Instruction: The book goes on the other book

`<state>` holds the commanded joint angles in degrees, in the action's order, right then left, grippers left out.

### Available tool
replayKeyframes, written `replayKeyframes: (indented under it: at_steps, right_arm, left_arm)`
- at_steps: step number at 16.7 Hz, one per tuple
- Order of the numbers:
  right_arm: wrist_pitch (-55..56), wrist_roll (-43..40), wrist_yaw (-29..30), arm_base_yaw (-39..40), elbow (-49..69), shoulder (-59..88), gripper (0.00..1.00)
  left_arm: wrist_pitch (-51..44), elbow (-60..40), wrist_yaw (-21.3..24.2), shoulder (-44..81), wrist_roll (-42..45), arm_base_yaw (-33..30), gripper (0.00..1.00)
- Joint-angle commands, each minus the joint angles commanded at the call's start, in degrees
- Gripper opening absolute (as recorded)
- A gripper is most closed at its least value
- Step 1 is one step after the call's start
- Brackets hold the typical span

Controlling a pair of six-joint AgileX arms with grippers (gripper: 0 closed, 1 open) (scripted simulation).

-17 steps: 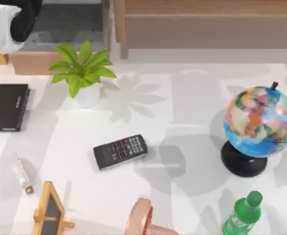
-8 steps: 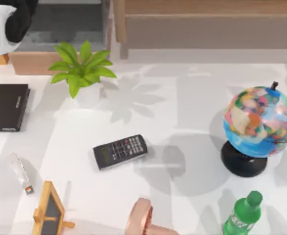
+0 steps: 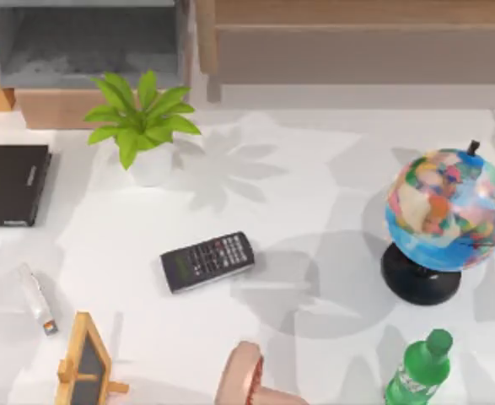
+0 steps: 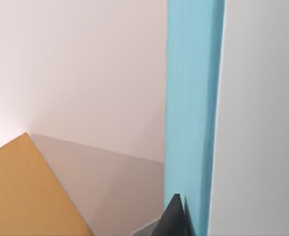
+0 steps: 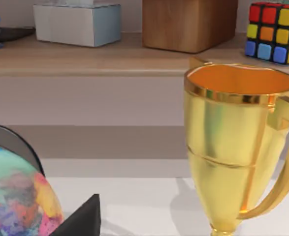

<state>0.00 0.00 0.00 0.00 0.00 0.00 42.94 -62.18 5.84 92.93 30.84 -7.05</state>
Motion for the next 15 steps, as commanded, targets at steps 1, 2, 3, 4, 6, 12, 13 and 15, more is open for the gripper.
replayKeyframes:
  at_steps: [1,2,3,4,6,12,13,15]
  right_arm:
    - [0.0,0.0,0.0,0.0,0.0,0.0,1.00]
    - [0.0,0.0,0.0,0.0,0.0,0.0,1.00]
    - [0.0,0.0,0.0,0.0,0.0,0.0,1.00]
    - [0.0,0.0,0.0,0.0,0.0,0.0,1.00]
    - [0.0,0.0,0.0,0.0,0.0,0.0,1.00]
    - [0.0,0.0,0.0,0.0,0.0,0.0,1.00]
    - [0.0,0.0,0.0,0.0,0.0,0.0,1.00]
    - [0.0,0.0,0.0,0.0,0.0,0.0,1.00]
  left_arm:
    - [0.9,2.7,2.0,-2.5,5.3,1.4,0.00]
    - [1.5,5.5,3.9,-4.9,10.6,3.0,0.00]
    - [1.9,8.4,5.6,-7.1,16.0,4.7,0.00]
    - [2.1,11.2,7.2,-9.0,21.3,6.5,0.00]
    - [1.7,16.9,9.9,-11.9,31.6,10.6,0.00]
    - [-4.4,29.1,13.0,-8.2,58.0,22.3,0.00]
    - [-5.7,30.0,12.9,-5.8,61.3,23.3,0.00]
    - [-8.2,30.8,12.5,-1.2,66.6,24.4,0.00]
